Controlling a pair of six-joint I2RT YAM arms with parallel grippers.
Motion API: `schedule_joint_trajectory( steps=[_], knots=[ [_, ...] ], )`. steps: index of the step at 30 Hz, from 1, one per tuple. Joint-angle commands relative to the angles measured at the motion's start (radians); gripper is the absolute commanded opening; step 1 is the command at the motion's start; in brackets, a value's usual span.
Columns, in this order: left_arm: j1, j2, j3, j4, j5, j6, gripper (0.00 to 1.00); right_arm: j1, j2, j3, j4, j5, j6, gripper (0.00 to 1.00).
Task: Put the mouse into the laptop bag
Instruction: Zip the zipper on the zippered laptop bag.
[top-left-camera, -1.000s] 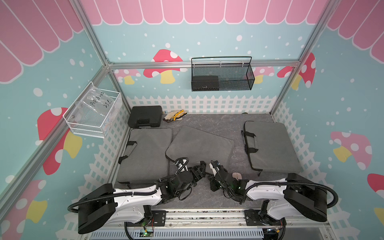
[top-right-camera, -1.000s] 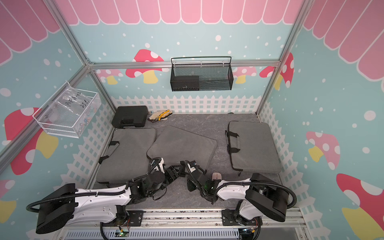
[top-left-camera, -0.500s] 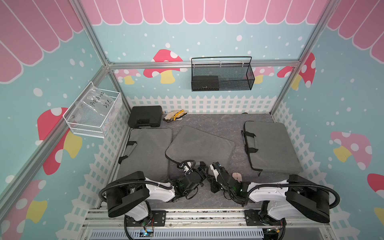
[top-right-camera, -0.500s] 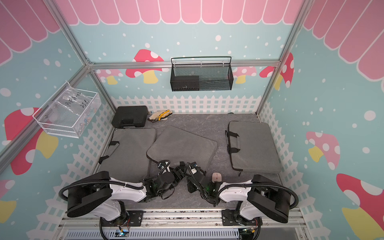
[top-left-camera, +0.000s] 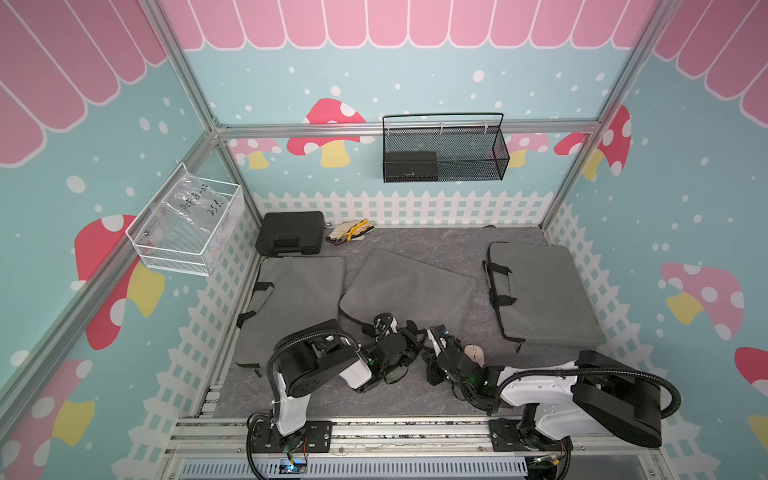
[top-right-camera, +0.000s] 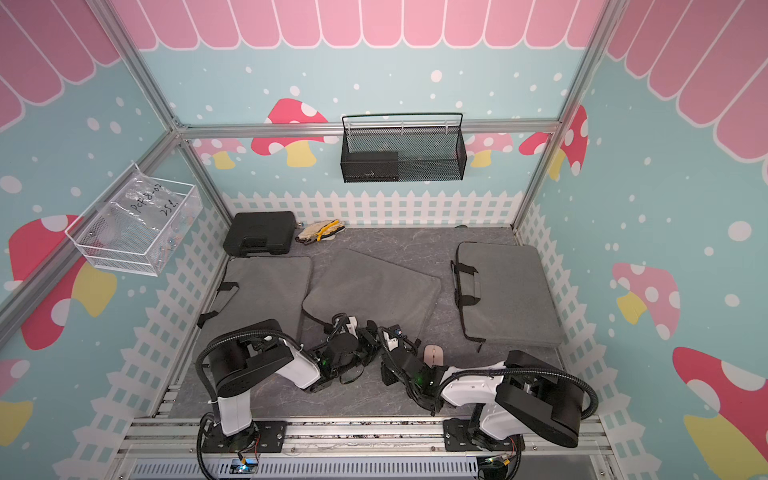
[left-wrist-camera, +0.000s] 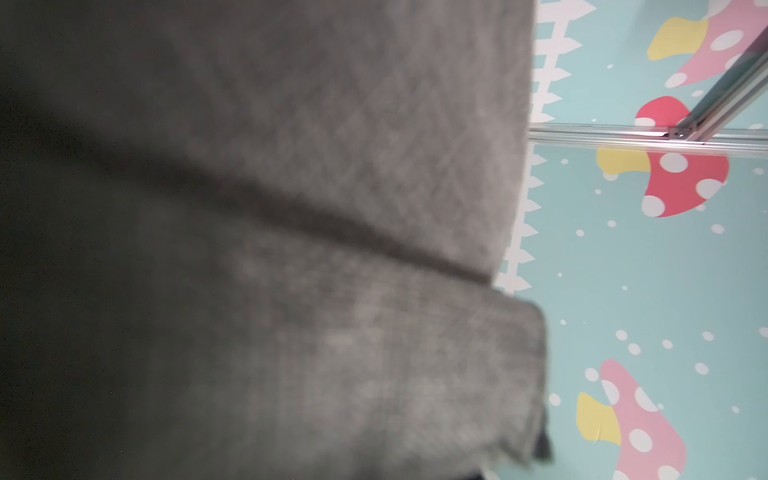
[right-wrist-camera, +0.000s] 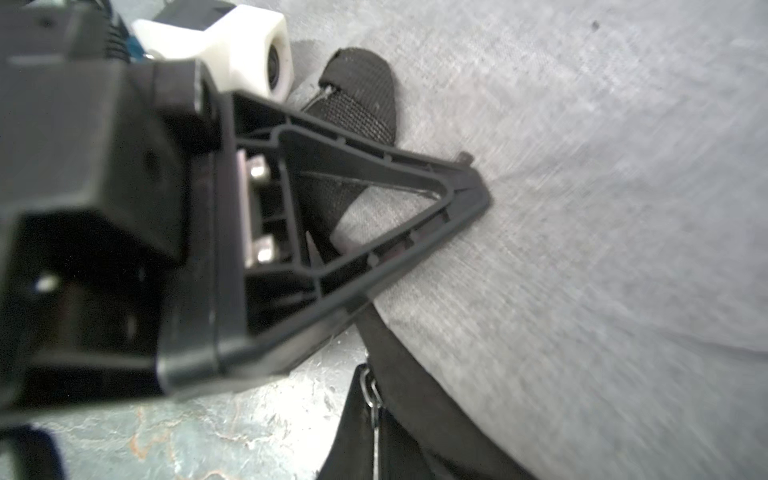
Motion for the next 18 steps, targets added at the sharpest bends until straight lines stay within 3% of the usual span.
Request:
schedule_joint_trajectory(
  steps=[1,2,4,6,18],
  knots=[
    [0.036,-0.023,-0.045,-0.104,-0.029,-0.031,0.22,0.024,-0.050,-0.028,0.022,-0.013,0.023,0.00],
    [0.036,-0.054,-0.049,-0.151,-0.039,-0.022,0.20,0.024,-0.056,-0.034,0.009,0.007,0.034,0.00],
    [0.039,-0.105,-0.053,-0.216,-0.043,-0.008,0.06,0.020,-0.061,-0.045,0.002,0.030,0.044,0.00],
    [0.041,-0.141,-0.051,-0.253,-0.040,0.014,0.01,0.013,-0.055,-0.050,0.002,0.033,0.048,0.00],
    [0.151,-0.194,0.031,-0.362,0.174,0.185,0.00,-0.061,-0.080,-0.100,-0.023,-0.021,0.060,0.00]
  ],
)
